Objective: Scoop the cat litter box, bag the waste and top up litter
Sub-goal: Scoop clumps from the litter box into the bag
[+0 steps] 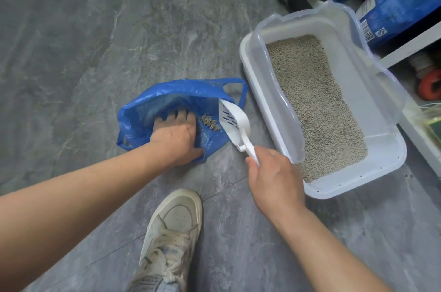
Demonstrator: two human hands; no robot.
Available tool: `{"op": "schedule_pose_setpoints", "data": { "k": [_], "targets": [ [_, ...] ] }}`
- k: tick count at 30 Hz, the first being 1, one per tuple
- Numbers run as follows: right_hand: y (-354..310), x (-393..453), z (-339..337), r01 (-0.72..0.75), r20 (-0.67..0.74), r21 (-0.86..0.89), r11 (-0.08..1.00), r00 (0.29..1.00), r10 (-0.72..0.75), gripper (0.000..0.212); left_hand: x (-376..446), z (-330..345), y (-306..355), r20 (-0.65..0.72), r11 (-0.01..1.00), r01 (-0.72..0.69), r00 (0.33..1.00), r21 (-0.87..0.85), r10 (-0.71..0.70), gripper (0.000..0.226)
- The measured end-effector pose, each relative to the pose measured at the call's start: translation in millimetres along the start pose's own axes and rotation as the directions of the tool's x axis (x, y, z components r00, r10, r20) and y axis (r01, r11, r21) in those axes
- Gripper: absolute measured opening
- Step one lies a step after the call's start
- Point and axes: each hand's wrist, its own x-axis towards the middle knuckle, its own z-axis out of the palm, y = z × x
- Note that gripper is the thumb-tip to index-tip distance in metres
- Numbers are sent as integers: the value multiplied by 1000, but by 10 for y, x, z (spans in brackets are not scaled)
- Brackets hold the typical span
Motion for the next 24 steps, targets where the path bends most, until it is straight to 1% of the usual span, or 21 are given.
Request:
{"op": "schedule_pose_setpoints", "data": {
  "k": [4,7,9,11,13,16,18,20,21,22,24],
  "targets": [
    [29,-24,0,-14,-2,1,1000,1000,14,19,14,43,-18,26,1000,24,999,6,-24,102],
    [44,-54,-8,9,-43,72,997,999,-6,20,43,29,-8,18,999,37,999,2,-37,103],
    [54,-86,-48,30,-75,130,991,997,-20,25,54,4,10,23,999,39,999,-5,-39,100],
    [66,-105,-136,39,-103,183,982,995,-20,31,45,-33,38,17,999,28,999,-17,-28,91],
    [90,-102,-239,39,-107,252,967,994,-12,32,8,-82,63,-30,999,5,1000,-44,-6,74],
    [136,-93,-407,18,-110,360,933,994,23,27,-74,-220,102,-141,985,-56,990,-161,33,47],
    [178,-86,-532,-10,-113,439,899,991,66,24,-125,-353,158,-227,961,-121,972,-248,64,35],
    [237,-67,-674,-41,-130,508,860,984,123,17,-158,-493,234,-339,922,-227,934,-314,115,27],
    [286,-44,-756,-59,-145,544,837,976,164,14,-163,-564,281,-413,890,-312,896,-333,159,24],
    [352,-16,-846,-84,-160,576,813,964,213,12,-164,-637,337,-489,849,-409,845,-334,215,23],
    [574,56,-1013,-184,-157,577,796,931,330,16,-104,-747,480,-600,755,-596,719,-275,349,30]
  ]
}}
